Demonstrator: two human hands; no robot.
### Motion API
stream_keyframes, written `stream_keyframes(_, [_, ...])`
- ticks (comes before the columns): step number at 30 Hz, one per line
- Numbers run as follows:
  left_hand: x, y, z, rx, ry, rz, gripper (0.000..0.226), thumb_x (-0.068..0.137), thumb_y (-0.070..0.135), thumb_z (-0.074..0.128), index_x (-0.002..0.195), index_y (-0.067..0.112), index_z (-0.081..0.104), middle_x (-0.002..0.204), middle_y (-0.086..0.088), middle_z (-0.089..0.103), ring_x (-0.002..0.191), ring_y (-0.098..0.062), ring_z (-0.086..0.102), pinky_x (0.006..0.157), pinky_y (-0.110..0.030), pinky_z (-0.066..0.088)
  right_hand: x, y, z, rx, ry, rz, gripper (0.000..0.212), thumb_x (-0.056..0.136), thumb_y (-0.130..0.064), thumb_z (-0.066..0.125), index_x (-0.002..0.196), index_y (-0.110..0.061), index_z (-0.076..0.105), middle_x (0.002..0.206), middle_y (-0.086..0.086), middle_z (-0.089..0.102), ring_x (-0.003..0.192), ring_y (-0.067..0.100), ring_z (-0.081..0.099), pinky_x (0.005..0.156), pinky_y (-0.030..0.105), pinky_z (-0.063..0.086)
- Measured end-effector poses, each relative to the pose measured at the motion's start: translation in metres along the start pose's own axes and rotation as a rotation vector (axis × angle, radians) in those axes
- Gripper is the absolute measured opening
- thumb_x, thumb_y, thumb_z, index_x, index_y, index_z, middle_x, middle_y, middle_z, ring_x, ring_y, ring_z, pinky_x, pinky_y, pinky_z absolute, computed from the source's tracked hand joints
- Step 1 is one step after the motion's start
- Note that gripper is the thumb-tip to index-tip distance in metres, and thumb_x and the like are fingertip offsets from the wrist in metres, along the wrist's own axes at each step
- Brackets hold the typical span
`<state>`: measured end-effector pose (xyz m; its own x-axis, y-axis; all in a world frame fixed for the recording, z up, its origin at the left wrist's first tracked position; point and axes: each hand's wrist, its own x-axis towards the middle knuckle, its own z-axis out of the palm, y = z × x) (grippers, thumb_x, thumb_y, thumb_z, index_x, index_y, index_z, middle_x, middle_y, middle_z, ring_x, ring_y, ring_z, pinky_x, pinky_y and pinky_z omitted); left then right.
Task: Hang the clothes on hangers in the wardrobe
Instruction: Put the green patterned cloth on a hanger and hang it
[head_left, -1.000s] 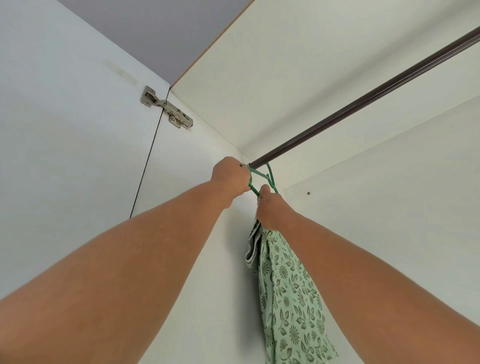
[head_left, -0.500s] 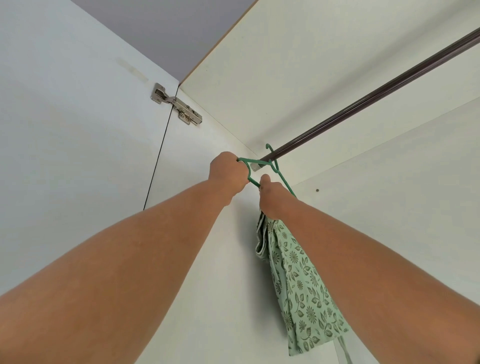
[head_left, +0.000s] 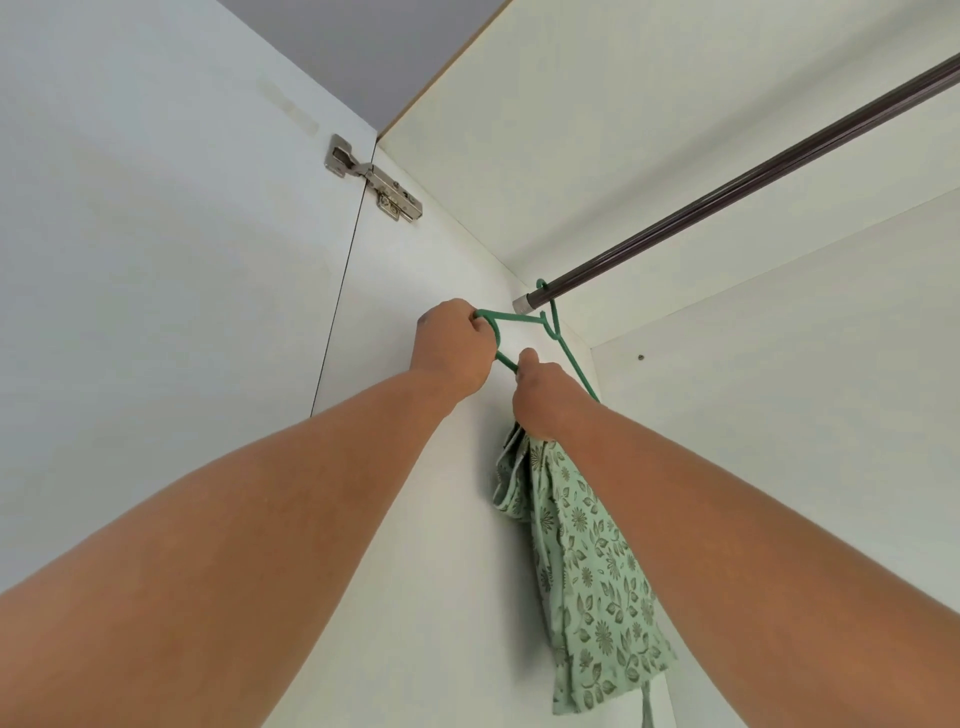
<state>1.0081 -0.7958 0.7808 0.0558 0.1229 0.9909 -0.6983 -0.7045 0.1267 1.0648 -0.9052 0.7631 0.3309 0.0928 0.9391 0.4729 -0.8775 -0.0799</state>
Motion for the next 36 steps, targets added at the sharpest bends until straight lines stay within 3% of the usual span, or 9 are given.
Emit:
stream_keyframes(5, [-0.008,0.0,0.011,0.0,0.007,0.0,0.02,0.093,0.009,0.045,0.093,-0.003,0.061,0.091,-0.019,0.067,0.086,-0.035,0.068,0.081,-0.045,0.056,-0.015,0.009,0.0,-0.05,0.036,0.001,0.028,0.09,-0.001,0.037,0.116,-0.008,0.033,0.091,0.011,0.046,0.075,0.029,0.05,0.047,0.03,0.03])
stream_keyframes(9, [-0.012,-0.003,0.011,-0.049,0.083,-0.008,0.018,0.095,0.007,0.047,0.105,-0.001,0.06,0.099,-0.019,0.066,0.099,-0.036,0.063,0.087,-0.046,0.054,-0.022,0.004,-0.002,-0.087,0.031,0.023,0.03,0.084,-0.001,0.046,0.103,-0.014,0.026,0.092,0.009,0.044,0.076,0.026,0.049,0.045,0.029,0.029])
stream_keyframes(15, [-0.012,-0.005,0.004,-0.056,0.114,0.005,0.025,0.097,0.01,0.05,0.118,-0.001,0.058,0.106,-0.017,0.063,0.11,-0.033,0.059,0.092,-0.045,0.052,-0.029,-0.004,-0.013,-0.117,0.023,0.025,0.04,0.082,0.001,0.05,0.115,-0.013,0.031,0.096,0.012,0.046,0.08,0.027,0.047,0.045,0.029,0.028])
stream_keyframes(18, [-0.012,0.001,0.0,-0.091,0.128,-0.006,0.026,0.096,0.007,0.051,0.121,0.001,0.057,0.092,-0.003,0.059,0.113,-0.031,0.057,0.095,-0.043,0.051,-0.033,-0.008,-0.015,-0.105,0.022,0.007,0.047,0.079,0.004,0.052,0.117,-0.013,0.03,0.09,0.011,0.047,0.075,0.025,0.048,0.043,0.029,0.028])
stream_keyframes(20, [-0.012,0.007,-0.003,-0.09,0.127,0.003,0.025,0.096,0.005,0.05,0.12,0.004,0.056,0.084,0.005,0.054,0.113,-0.03,0.056,0.096,-0.042,0.049,-0.036,-0.01,-0.015,-0.043,0.014,-0.003,0.049,0.077,0.005,0.052,0.115,-0.013,0.029,0.081,0.007,0.047,0.066,0.021,0.048,0.042,0.029,0.029])
stream_keyframes(22, [-0.013,0.012,-0.007,-0.067,0.124,0.016,0.024,0.096,0.005,0.048,0.119,0.005,0.054,0.091,-0.001,0.059,0.112,-0.028,0.056,0.096,-0.04,0.047,-0.037,-0.011,-0.017,0.039,0.015,-0.016,0.048,0.075,0.005,0.051,0.114,-0.012,0.029,0.076,0.006,0.047,0.06,0.019,0.047,0.043,0.029,0.032])
stream_keyframes(27, [-0.016,0.02,-0.011,-0.02,0.105,-0.006,0.027,0.096,0.01,0.048,0.122,0.008,0.053,0.104,-0.009,0.066,0.112,-0.026,0.056,0.094,-0.036,0.046,-0.038,-0.004,-0.035,0.124,0.032,-0.02,0.052,0.078,-0.003,0.054,0.123,-0.013,0.03,0.081,0.006,0.049,0.072,0.024,0.056,0.056,0.033,0.049])
stream_keyframes(32, [-0.051,0.016,0.003,0.016,-0.139,-0.122,0.037,0.087,0.001,0.047,0.123,0.009,0.055,0.112,-0.006,0.063,0.104,-0.02,0.058,0.083,-0.026,0.045,-0.04,0.002,-0.044,0.197,-0.014,-0.036,0.059,0.085,-0.019,0.058,0.135,-0.015,0.026,0.095,0.012,0.057,0.084,0.03,0.06,0.066,0.037,0.049])
stream_keyframes(36, [-0.08,0.011,0.011,-0.114,-0.432,-0.308,0.045,0.077,-0.006,0.051,0.12,0.007,0.055,0.103,-0.01,0.061,0.096,-0.024,0.058,0.08,-0.034,0.051,-0.046,0.008,-0.045,0.276,-0.06,-0.042,0.051,0.092,-0.025,0.047,0.138,-0.019,0.026,0.093,0.01,0.056,0.075,0.022,0.056,0.066,0.034,0.045])
